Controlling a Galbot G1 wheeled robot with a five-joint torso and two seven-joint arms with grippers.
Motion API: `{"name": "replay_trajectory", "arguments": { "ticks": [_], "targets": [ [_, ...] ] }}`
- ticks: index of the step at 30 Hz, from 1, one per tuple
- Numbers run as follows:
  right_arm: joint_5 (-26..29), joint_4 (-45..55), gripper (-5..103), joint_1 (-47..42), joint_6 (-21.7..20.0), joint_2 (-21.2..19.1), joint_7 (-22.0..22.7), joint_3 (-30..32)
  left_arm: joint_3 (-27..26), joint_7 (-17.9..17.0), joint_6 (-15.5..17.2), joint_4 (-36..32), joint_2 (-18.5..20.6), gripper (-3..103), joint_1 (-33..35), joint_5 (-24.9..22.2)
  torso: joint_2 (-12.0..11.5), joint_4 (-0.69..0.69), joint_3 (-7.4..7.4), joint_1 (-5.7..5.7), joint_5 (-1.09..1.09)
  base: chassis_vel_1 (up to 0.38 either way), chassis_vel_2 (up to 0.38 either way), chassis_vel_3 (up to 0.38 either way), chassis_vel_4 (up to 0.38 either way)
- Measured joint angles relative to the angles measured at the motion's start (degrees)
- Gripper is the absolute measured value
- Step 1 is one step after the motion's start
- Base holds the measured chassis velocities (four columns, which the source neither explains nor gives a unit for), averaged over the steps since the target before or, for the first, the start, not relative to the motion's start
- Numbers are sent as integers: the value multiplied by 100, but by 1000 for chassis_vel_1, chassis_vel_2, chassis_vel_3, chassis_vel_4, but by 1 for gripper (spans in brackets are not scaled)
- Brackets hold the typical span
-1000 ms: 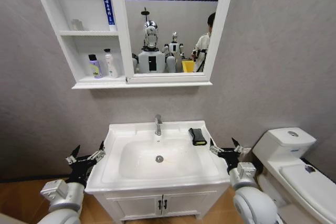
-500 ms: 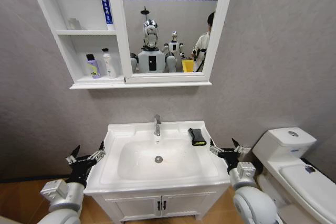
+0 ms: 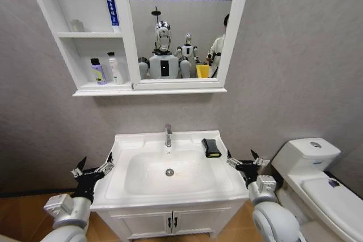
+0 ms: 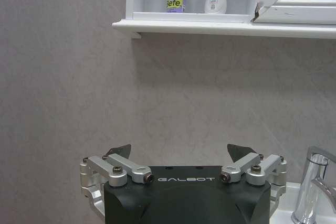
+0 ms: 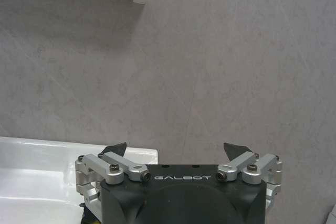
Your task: Move facial cleanser and shampoo from washbasin to cabinet, then wipe washbasin with towel.
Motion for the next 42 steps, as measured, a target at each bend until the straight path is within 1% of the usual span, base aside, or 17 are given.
{"name": "replay_trajectory", "arguments": {
  "ticks": [11, 23, 28, 32, 34, 37, 38, 41, 42],
  "targets": [
    [-4, -82, 100, 27, 228, 15, -5, 1, 0, 0, 0, 0, 0, 100, 0, 0, 0, 0, 0, -1, 0, 0, 0, 0, 0],
    [44, -103, 100, 51, 243, 3, -6, 32, 0, 0, 0, 0, 0, 100, 0, 0, 0, -1, 0, -1, 0, 0, 0, 0, 0],
    [59, -135, 100, 71, 244, 4, -6, 33, 0, 0, -1, 0, 0, 100, 0, 0, 0, 1, 0, -1, 0, 27, 34, 31, 28],
    [170, -253, 100, 168, 231, -6, 8, 33, 0, 0, 0, 0, 0, 100, 0, 0, 0, 0, 0, -1, 0, 29, 39, 22, 27],
    [258, -328, 100, 244, 179, -20, 52, 33, 0, 0, 0, 0, 0, 100, 0, 0, 0, -2, 0, -1, 0, 0, 0, 0, 0],
    [973, -735, 100, 780, -348, -262, 410, 8, 0, -1, 0, 0, 0, 100, 0, 0, 0, 0, 0, -1, 1, 0, 0, 0, 0],
    [973, -735, 100, 780, -348, -262, 410, 8, 0, -1, 0, 0, 0, 100, 0, 0, 0, 0, 0, -1, 1, 0, 0, 0, 0],
    [1810, -1098, 100, 1375, -965, -729, 808, -105, 0, 0, -1, 0, 0, 100, 0, 0, 0, 0, 0, 0, 2, 0, 0, 0, 0],
    [1810, -1098, 100, 1375, -965, -729, 808, -105, 0, 0, -1, 0, 0, 100, 0, 0, 0, 0, 0, 0, 2, 0, 0, 0, 0]
  ]
}}
